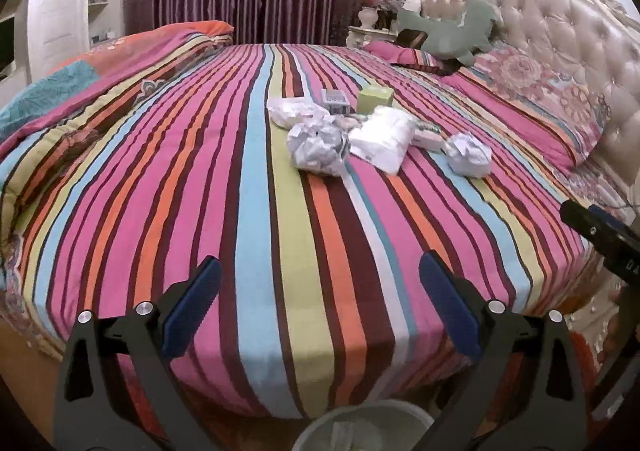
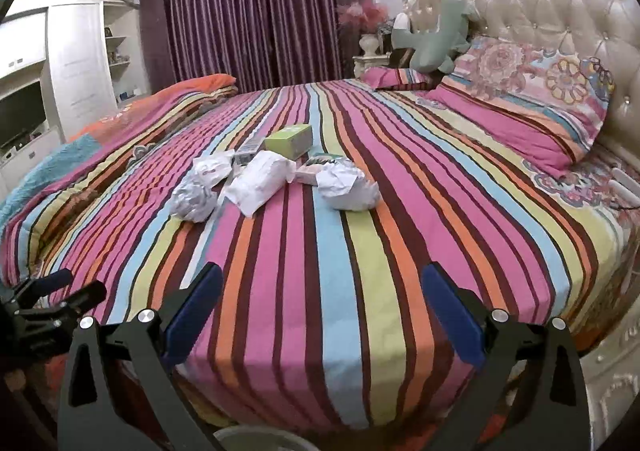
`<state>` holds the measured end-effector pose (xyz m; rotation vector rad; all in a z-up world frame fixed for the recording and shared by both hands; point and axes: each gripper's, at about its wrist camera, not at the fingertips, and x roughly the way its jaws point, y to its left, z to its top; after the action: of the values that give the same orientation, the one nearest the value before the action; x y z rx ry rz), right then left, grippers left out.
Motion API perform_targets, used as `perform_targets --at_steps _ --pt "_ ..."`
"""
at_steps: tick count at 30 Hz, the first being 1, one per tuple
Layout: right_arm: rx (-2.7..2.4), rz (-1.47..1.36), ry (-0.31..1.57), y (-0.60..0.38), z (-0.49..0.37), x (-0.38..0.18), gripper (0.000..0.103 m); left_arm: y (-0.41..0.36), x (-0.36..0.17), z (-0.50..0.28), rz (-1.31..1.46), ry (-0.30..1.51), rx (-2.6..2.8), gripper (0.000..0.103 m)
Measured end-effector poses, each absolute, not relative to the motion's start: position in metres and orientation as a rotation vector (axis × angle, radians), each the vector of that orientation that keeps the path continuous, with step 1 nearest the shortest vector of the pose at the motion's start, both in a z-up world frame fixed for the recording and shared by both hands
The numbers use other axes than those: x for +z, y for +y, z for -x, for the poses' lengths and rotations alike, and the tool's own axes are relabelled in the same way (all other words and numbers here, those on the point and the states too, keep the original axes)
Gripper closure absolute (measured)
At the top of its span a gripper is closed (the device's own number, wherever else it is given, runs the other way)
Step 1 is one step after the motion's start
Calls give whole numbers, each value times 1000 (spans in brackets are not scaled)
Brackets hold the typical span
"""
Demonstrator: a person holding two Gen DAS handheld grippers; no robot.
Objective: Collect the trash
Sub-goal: 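Move both open tools back over the trash on the bed, then grasp a crumpled white paper ball with the left tool while the right tool grasps another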
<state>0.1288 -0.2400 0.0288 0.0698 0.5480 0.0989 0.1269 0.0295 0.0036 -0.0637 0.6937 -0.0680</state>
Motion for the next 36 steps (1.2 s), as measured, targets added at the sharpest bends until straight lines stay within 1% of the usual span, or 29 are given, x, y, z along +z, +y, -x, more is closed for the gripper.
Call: perform_targets --at_steps 7,22,29,36 --pt "135 -64 571 -242 -165 29 8 29 3 -175 60 696 -62 7" --pt "182 -52 652 -244 -252 15 8 29 -19 -272 59 755 -34 7" --pt "163 -26 697 -247 -291 6 8 33 -29 -308 93 786 -22 7" --pt "165 14 755 -247 -317 -3 8 27 -36 -336 70 815 -33 7"
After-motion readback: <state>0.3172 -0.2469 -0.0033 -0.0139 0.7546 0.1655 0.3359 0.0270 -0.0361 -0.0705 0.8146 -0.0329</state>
